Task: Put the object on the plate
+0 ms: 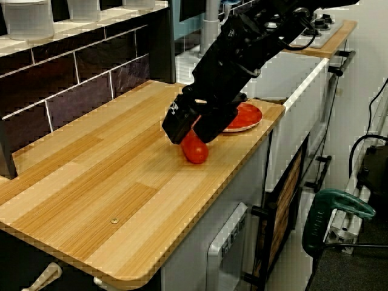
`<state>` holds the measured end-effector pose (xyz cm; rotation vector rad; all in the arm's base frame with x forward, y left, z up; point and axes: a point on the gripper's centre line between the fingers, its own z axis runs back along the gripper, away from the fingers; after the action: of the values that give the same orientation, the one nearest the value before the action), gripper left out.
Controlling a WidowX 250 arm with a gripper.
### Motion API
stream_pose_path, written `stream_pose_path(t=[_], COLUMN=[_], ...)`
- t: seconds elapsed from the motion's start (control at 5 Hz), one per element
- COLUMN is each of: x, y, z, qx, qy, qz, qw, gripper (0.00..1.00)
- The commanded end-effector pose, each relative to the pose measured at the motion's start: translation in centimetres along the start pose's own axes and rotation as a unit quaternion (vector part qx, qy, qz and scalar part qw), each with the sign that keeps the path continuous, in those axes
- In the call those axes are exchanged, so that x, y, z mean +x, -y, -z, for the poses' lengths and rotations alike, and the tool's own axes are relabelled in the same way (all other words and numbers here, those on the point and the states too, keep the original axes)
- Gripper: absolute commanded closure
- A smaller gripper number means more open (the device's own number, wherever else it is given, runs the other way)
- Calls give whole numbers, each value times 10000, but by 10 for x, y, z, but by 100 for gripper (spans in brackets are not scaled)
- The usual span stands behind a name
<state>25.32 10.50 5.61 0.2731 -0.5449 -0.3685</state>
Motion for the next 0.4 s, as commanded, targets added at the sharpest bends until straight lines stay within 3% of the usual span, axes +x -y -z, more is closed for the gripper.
stream_pose_path(t=[0.0,0.2], x=[43,53], y=[-22,-19], z=[-50,-72], qx=[-610,-697], qy=[260,484], qz=[392,767], qw=[9970,9934], gripper=[0,0])
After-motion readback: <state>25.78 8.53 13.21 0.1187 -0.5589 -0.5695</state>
